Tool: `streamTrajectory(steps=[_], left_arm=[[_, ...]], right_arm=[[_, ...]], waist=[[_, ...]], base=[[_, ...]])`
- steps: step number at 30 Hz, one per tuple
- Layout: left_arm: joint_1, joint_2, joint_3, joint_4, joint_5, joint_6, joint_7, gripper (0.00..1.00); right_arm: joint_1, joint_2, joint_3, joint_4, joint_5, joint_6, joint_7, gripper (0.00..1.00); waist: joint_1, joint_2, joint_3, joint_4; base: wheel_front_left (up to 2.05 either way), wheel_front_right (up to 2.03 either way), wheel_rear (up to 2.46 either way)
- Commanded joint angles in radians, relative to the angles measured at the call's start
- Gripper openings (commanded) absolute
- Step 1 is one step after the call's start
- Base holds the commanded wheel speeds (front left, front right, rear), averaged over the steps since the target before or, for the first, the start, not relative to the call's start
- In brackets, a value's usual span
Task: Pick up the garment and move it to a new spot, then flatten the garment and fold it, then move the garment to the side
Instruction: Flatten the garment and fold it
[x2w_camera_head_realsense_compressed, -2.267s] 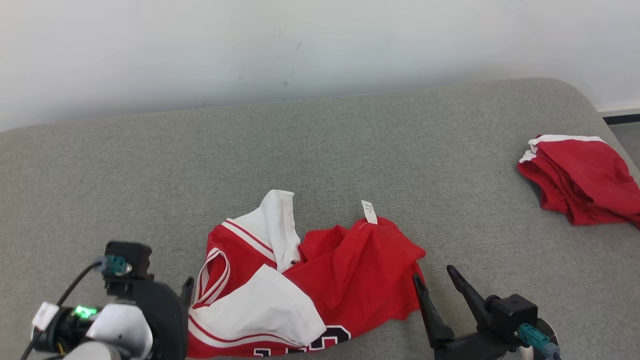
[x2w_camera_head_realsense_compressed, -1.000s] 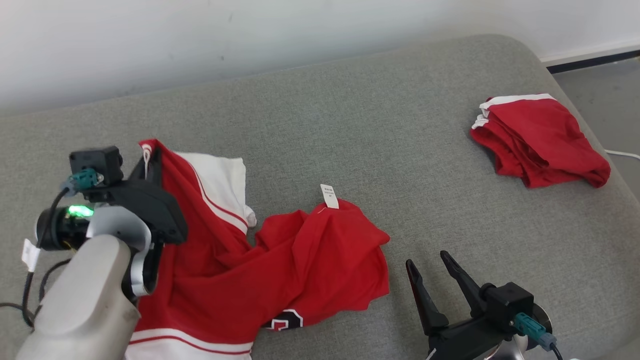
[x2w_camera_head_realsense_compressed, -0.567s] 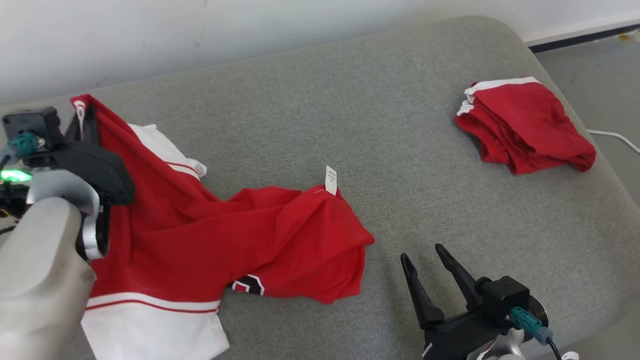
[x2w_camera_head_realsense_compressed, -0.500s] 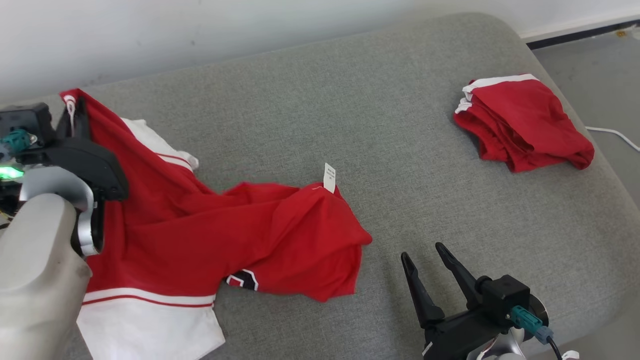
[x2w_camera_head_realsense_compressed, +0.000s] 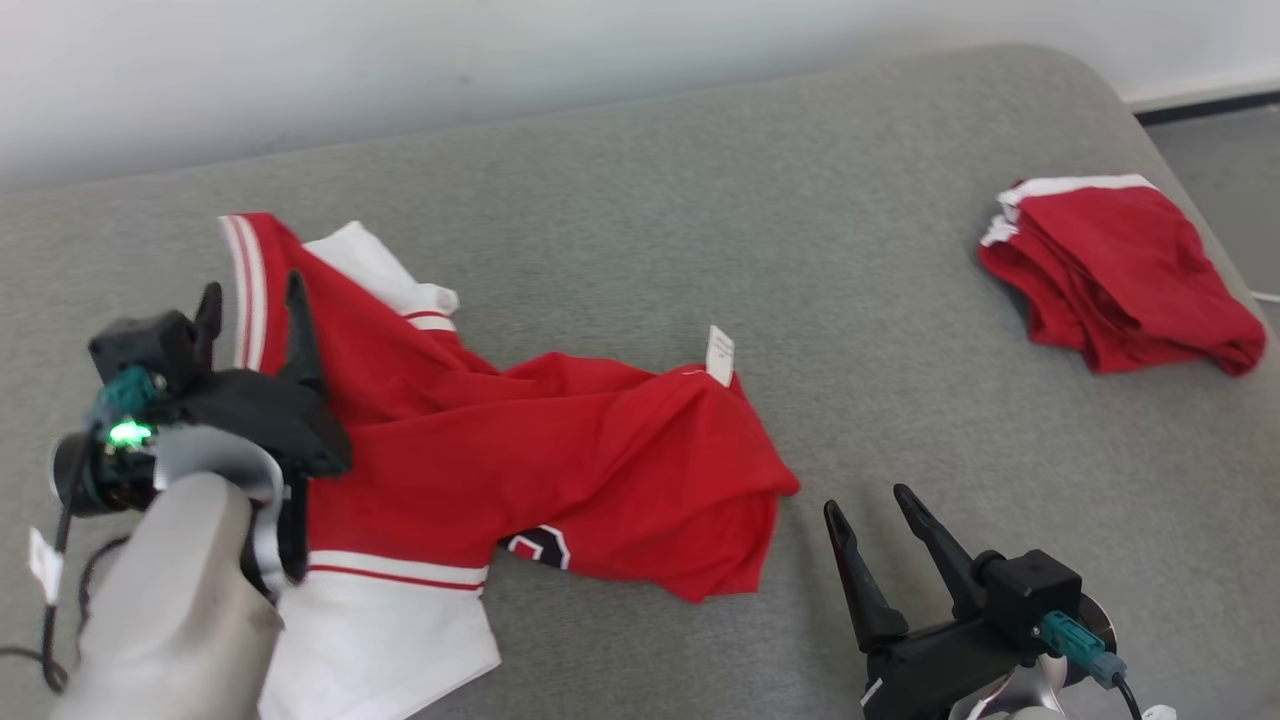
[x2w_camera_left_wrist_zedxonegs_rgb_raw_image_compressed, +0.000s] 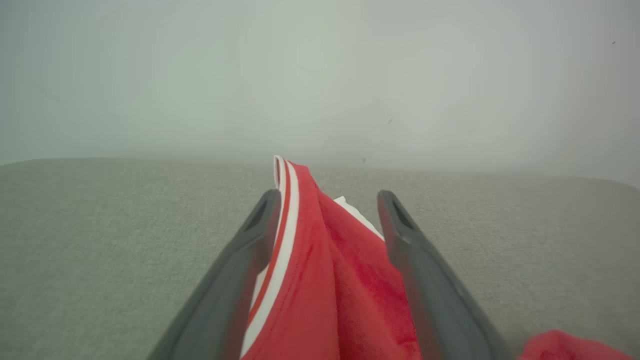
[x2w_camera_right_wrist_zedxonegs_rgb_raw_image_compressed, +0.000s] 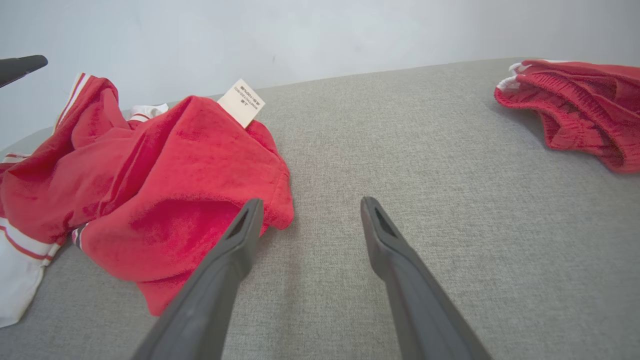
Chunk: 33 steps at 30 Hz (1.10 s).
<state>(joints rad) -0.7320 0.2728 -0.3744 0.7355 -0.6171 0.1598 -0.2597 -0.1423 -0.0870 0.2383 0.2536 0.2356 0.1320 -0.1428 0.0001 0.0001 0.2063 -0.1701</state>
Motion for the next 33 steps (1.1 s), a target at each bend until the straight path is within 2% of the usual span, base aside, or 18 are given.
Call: streamTrajectory(steps=[1,6,10,19,22,29,33], left_arm=[[0.037,-0.004,0.021,-0.06,0.019,0.006,-0.005,1.0],[0.238,-0.041,0.127,-0.338,0.121,-0.007,-0.004,1.0],[0.398,-0.079,0.195,-0.502,0.209,-0.039,-0.005,1.0],[0.62,-0.144,0.303,-0.645,0.308,-0.111,-0.004,1.0],[0.669,-0.156,0.335,-0.664,0.325,-0.139,-0.004,1.0],[0.732,-0.181,0.372,-0.702,0.365,-0.17,-0.004,1.0],[0.739,-0.19,0.382,-0.705,0.378,-0.186,-0.004,1.0]], right_arm=[[0.012,0.001,-0.005,-0.002,-0.009,-0.003,-0.005,1.0],[0.02,0.0,-0.027,-0.005,-0.01,-0.003,-0.002,1.0],[0.03,-0.003,-0.046,-0.006,-0.014,-0.003,0.004,1.0],[0.019,-0.031,-0.091,-0.008,-0.005,-0.003,0.057,1.0],[-0.018,-0.047,-0.093,0.0,0.01,-0.003,0.123,1.0],[-0.153,-0.078,-0.129,0.116,0.093,-0.003,0.396,1.0],[-0.239,-0.061,-0.194,0.204,0.13,-0.003,0.529,1.0]], waist=[[-0.0001,-0.0001,-0.03,0.044],[-0.0001,-0.0001,-0.06,0.086],[-0.0001,-0.0001,-0.085,0.114],[-0.0001,-0.0001,-0.123,0.162],[-0.0001,-0.0001,-0.13,0.177],[-0.0001,-0.0001,-0.127,0.214],[-0.0001,-0.0001,-0.116,0.234]], base=[[0.0,0.0,0.0],[0.0,0.0,0.0],[0.0,0.0,0.0],[0.0,0.0,0.0],[0.0,0.0,0.0],[0.0,0.0,0.0],[0.0,0.0,0.0]])
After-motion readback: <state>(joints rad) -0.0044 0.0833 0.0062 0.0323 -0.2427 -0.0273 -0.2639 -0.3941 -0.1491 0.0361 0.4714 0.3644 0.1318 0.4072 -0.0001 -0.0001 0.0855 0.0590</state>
